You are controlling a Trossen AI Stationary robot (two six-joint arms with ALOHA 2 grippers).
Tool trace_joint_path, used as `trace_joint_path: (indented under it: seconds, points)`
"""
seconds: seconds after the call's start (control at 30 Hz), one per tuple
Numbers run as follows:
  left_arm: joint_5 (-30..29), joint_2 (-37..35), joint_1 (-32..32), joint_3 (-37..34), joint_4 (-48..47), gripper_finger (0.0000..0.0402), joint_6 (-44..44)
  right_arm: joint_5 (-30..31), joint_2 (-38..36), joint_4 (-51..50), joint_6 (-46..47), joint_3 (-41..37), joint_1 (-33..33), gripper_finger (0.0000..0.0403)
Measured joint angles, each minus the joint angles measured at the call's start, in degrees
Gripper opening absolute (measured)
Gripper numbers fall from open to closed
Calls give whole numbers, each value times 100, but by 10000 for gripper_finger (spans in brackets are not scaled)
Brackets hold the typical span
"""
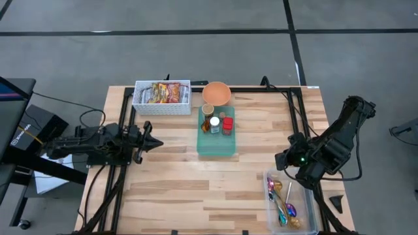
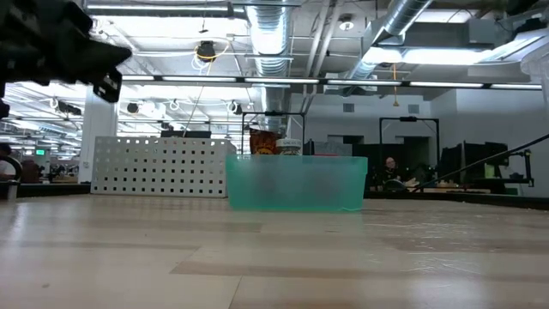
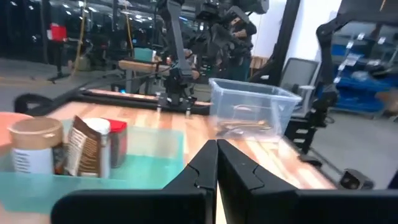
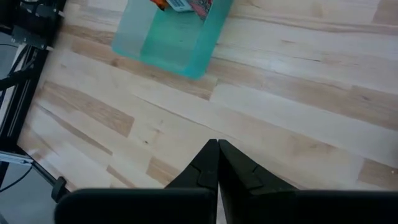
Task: Pick & Place Food Item
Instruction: Return to Home Position
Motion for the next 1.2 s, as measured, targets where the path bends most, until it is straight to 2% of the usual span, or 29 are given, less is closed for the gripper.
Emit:
trace_joint_path:
  seconds: [0.2,0.43,0.5,0.6,0.77,0.87,1.0,1.1,1.2]
  points:
    - [13,47,145,8,-66,1,513,189,-2,193,-234,-2,0,0]
    - [10,104,227,8,-83,5,343,577,0,650,-1054,-2,-94,0]
    - [12,158,227,8,-74,5,358,603,0,1215,-1867,-2,-219,0]
    - [17,299,227,-1,19,4,360,483,-2,2396,-3747,-2,-563,0]
    - [18,513,227,-1,228,3,361,41,84,3878,-6526,-2,-1515,0]
    - [18,623,227,-1,258,2,361,-699,76,4690,-8283,-7,-2229,0]
    - [18,776,227,-1,263,2,361,-2164,118,5807,-10359,-7,-3286,0]
    - [18,869,227,-1,270,2,361,-3288,138,6470,-11329,2,-4084,0]
    - [16,950,227,-1,277,2,361,-4359,184,6590,-11857,-10,-4743,0]
